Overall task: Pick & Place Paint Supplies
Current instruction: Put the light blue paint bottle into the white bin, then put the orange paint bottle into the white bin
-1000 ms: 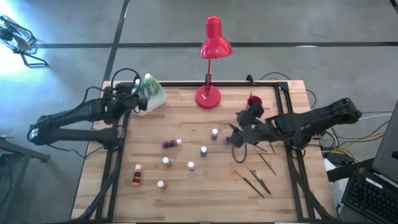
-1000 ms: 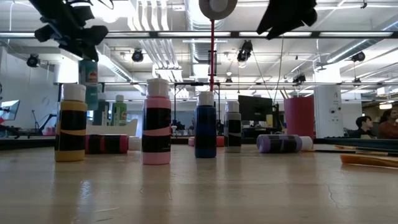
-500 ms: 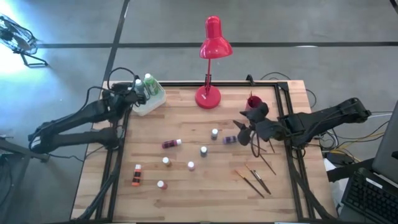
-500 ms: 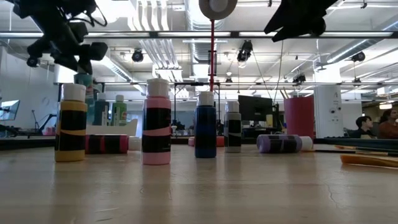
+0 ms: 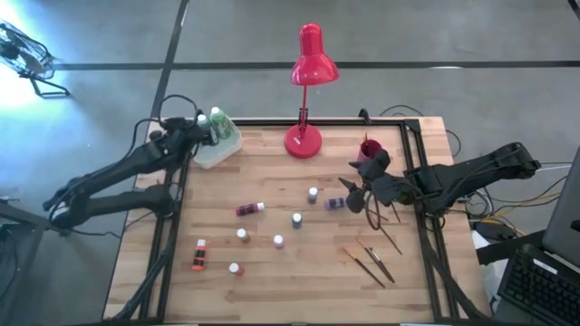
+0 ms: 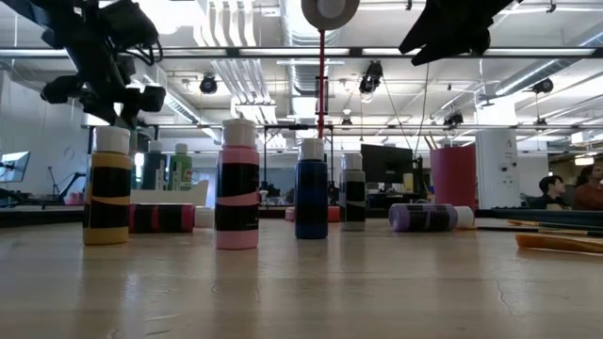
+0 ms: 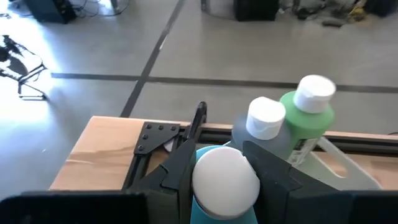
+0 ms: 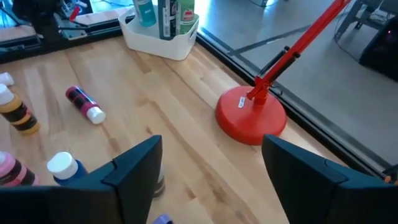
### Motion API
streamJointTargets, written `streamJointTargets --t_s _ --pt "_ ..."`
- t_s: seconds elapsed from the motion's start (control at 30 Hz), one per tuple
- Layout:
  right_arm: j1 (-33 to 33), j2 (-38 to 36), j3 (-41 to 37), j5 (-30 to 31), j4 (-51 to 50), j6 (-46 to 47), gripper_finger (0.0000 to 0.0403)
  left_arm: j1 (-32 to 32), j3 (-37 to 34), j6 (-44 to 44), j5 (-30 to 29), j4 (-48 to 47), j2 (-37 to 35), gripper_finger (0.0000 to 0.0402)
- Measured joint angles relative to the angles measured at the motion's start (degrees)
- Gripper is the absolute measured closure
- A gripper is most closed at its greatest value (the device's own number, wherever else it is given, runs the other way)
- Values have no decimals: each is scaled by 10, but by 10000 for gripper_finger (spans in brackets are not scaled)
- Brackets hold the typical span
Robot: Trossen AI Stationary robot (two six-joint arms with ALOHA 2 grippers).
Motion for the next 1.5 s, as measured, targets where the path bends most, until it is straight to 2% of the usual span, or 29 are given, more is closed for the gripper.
streamJointTargets --t_s 0.33,0.57,1.0,1.27,1.37,1.5 --pt "0 0 -1 0 0 -11 111 36 0 -4 7 22 60 284" --pt "0 0 -15 0 0 -10 97 63 0 -15 34 33 92 284" --pt "0 0 -21 -13 0 -10 72 90 1 -16 30 62 130 282" --pt "0 0 -21 -13 0 -10 55 91 1 -3 29 57 128 159" --pt "0 0 -21 -13 0 -10 50 91 0 -4 43 57 124 131" --pt "0 0 -21 -13 0 -10 51 91 6 8 65 57 108 114"
